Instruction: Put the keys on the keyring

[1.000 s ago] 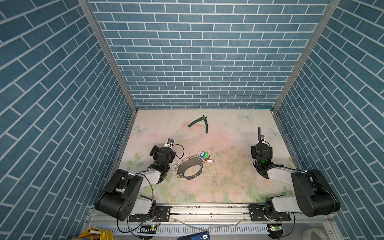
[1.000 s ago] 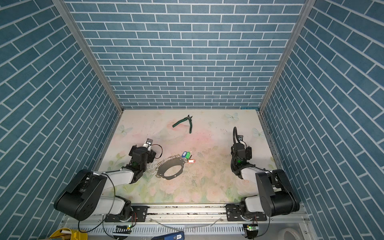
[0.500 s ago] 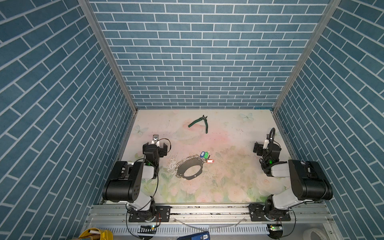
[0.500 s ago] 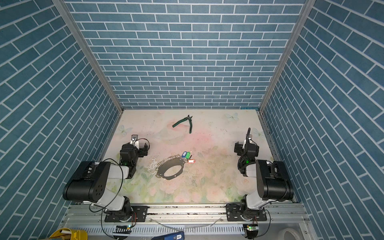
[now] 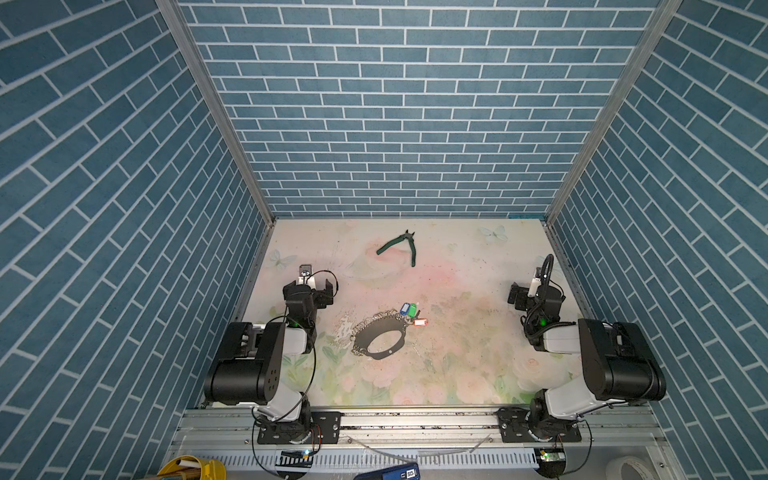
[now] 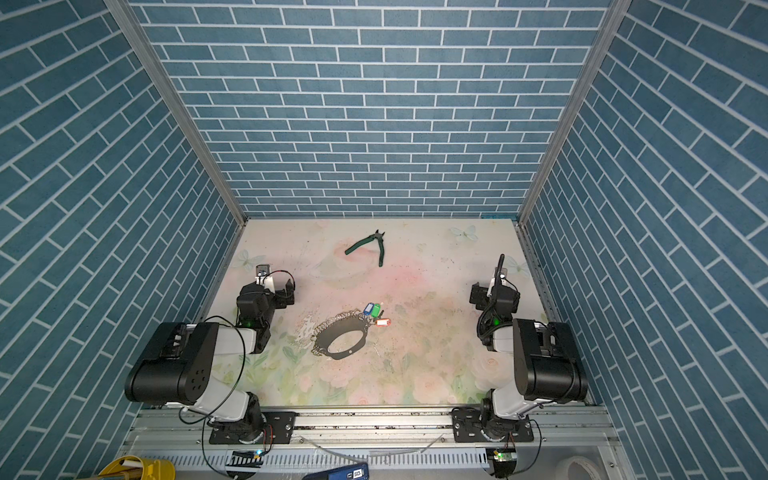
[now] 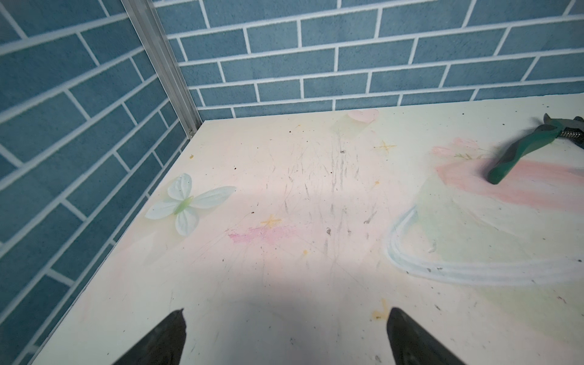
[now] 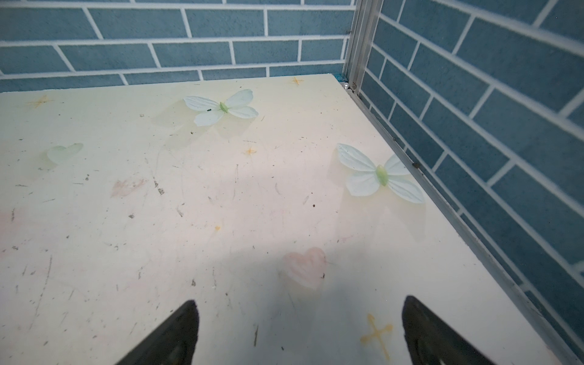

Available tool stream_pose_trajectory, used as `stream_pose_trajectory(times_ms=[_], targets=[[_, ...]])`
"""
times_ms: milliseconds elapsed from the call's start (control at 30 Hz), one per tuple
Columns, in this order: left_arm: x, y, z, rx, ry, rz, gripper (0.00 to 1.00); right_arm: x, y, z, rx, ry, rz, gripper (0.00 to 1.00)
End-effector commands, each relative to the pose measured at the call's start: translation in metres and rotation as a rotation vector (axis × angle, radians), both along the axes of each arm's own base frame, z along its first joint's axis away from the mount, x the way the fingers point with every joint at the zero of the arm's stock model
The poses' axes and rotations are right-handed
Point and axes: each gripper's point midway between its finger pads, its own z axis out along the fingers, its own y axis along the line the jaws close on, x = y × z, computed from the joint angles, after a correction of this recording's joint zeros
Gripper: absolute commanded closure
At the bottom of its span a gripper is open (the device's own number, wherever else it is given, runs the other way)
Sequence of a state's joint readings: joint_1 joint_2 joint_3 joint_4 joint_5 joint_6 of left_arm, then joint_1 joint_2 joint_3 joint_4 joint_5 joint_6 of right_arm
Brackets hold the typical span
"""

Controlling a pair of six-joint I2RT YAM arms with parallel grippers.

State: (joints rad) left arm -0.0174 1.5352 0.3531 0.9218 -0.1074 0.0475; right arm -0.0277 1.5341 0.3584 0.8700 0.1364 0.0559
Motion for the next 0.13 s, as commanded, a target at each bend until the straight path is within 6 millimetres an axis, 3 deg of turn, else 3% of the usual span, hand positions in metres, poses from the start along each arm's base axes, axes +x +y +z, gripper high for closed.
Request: stream_pose_trajectory(times_ms=[0,100], targets=[[0.0015,0.0005,0.0038,-0.013,-0.012,0.001,0.00,0.0104,0.0007,0.0098,0.027,-0.024,0.006,0.01],[0.0012,0.0007,0.0036,-0.013,-0.011,0.001,0.00,0.0100,0.0003,0.0099,0.026,-0.025,0.004,0.01]])
